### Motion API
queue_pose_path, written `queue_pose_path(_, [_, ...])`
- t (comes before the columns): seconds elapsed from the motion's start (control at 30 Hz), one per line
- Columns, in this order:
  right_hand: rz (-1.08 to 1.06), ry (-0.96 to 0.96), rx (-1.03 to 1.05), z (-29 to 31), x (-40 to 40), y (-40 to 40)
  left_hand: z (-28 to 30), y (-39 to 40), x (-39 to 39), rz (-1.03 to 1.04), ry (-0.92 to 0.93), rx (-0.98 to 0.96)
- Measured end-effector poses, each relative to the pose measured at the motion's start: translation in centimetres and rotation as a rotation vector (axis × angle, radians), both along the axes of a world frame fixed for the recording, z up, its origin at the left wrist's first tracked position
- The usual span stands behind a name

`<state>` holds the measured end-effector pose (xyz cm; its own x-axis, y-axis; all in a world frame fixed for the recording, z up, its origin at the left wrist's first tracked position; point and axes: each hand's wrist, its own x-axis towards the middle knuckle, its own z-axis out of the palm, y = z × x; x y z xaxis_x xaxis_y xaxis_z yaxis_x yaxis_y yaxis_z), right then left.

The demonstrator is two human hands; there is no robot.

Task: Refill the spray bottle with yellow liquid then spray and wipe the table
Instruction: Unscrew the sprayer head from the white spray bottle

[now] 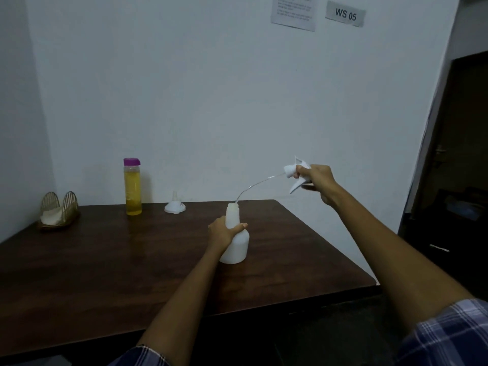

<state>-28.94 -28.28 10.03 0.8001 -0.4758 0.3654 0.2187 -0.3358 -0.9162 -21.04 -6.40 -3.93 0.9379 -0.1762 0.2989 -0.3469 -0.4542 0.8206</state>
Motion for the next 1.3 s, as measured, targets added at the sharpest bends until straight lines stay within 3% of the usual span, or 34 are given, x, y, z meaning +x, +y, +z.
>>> queue_pose_path(0.17, [0.015, 0.349, 0.151, -2.3, -0.6, -1.1, -0.1, -0.1, 0.2, 0.009, -0.006, -0.004])
queue_pose_path(0.3, [0.010, 0.164, 0.401, -2.7, 0.0, -1.2, -0.2, -0.1, 0.4, 0.014, -0.007, 0.010])
queue_pose_path(0.63, [-0.056, 0.205, 0.355, -3.3, 0.3, -0.6, -0.5, -0.3, 0.9, 0.023, -0.016, 0.012])
queue_pose_path(0.87, [-0.057, 0.335, 0.227, -2.9, -0.1, -0.7, -0.6, -0.3, 0.8, 0.024, -0.023, 0.003])
queue_pose_path(1.3, [-0.017, 0.344, 0.274, -3.5, -0.4, -1.7, -0.5, -0.3, 0.7, 0.030, -0.036, 0.008])
